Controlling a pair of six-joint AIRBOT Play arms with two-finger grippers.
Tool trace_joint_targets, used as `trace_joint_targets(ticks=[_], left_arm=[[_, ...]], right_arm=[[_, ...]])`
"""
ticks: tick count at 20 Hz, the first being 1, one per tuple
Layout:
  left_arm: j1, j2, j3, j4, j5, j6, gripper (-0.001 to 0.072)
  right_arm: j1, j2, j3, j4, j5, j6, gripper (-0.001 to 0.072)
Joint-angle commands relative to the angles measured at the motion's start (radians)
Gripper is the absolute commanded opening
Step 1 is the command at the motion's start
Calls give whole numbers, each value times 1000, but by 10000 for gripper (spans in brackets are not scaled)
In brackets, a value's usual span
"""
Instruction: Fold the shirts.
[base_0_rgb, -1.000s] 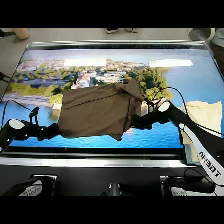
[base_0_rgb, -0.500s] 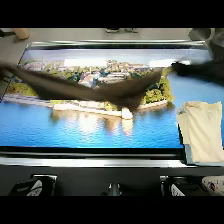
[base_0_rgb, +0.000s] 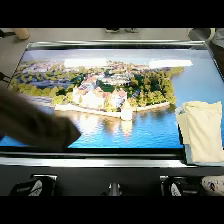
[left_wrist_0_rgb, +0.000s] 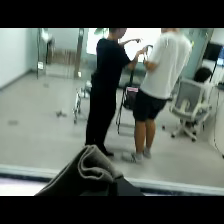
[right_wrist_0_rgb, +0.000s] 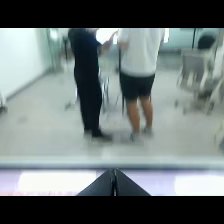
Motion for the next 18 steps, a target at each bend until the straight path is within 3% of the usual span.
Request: trace_joint_targets(ticks=[1, 2, 4, 6, 7, 11, 13, 16, 17, 18], left_arm=[[-10, -79, -53, -218, 0, 109, 30], [-32, -126, -74, -327, 53, 155, 30], [-142, -232, -80, -459, 141, 227, 30], [-318, -335, -80, -461, 235, 292, 30], [-399, -388, -80, -461, 259, 318, 30], [-668, -645, -80, -442, 266, 315, 31], [-792, -787, -80, -443, 266, 312, 31], [-949, -996, -80, -443, 266, 275, 38], [-985, -1059, -79, -443, 251, 223, 156], [-1001, -1102, -73, -444, 207, 174, 481]], right_arm=[[-2, -124, 14, -29, 285, 27, 21], [-2, -180, 14, -28, 286, 39, 26], [-2, -280, 14, -31, 239, 77, 149], [-2, -367, 14, -35, 198, 103, 260], [-2, -400, 14, -39, 193, 104, 278], [-2, -468, 14, -171, 183, 105, 329], [-2, -470, 14, -232, 180, 129, 404], [-2, -470, 14, -238, 176, 132, 416], [-2, -470, 14, -238, 177, 132, 416], [-2, -470, 14, -238, 178, 132, 416]])
